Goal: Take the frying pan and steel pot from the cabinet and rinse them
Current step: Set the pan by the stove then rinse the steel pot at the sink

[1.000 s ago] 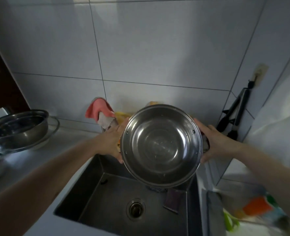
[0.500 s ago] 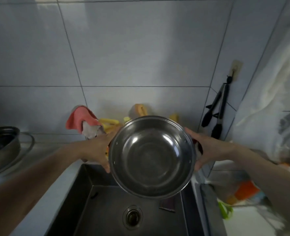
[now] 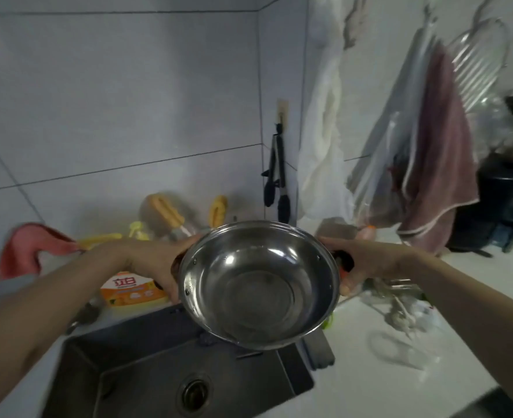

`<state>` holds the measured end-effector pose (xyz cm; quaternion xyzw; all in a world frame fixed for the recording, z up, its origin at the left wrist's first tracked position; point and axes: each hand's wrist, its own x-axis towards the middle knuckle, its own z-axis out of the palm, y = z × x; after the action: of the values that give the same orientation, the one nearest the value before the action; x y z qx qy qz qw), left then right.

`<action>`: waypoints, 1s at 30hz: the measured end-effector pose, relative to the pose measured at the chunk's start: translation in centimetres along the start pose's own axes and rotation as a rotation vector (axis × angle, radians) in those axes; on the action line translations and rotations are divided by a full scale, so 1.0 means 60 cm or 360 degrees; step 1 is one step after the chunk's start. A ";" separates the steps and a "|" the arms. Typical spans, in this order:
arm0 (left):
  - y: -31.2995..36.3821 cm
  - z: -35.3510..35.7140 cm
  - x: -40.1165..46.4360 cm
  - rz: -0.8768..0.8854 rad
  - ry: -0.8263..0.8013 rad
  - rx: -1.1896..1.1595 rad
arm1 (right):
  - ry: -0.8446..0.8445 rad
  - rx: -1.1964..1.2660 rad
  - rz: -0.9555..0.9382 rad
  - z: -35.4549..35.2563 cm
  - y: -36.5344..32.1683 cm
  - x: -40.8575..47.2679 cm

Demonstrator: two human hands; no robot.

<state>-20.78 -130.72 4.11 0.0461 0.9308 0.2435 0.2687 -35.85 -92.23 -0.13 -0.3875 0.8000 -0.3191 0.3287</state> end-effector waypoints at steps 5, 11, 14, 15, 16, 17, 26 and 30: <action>0.127 0.023 0.072 0.0167 -0.0121 0.0171 | 0.0227 0.0044 0.0113 -0.002 0.046 -0.177; 0.355 0.104 0.155 0.0482 -0.0202 0.0373 | 0.0546 0.0137 0.0366 0.015 0.122 -0.466; 0.503 0.180 0.201 0.0717 -0.0198 0.0555 | 0.0730 0.0175 0.0574 0.036 0.172 -0.654; 0.557 0.208 0.216 0.0790 -0.0208 0.0574 | 0.0779 0.0221 0.0644 0.045 0.186 -0.720; 0.614 0.238 0.228 0.0861 -0.0252 0.0589 | 0.0828 0.0294 0.0710 0.058 0.197 -0.787; 0.673 0.268 0.239 0.0939 -0.0305 0.0613 | 0.0883 0.0357 0.0748 0.072 0.205 -0.853; 1.198 0.557 0.305 0.1483 -0.0902 0.0692 | 0.1614 0.0586 0.1145 0.265 0.214 -1.365; 1.400 0.697 0.299 0.1799 -0.0994 0.0895 | 0.1852 0.0592 0.1498 0.370 0.198 -1.526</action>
<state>-17.99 -35.22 4.91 0.6582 0.6712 0.0715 0.3334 20.72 -16.01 3.41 0.2854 0.8578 -0.4272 0.0159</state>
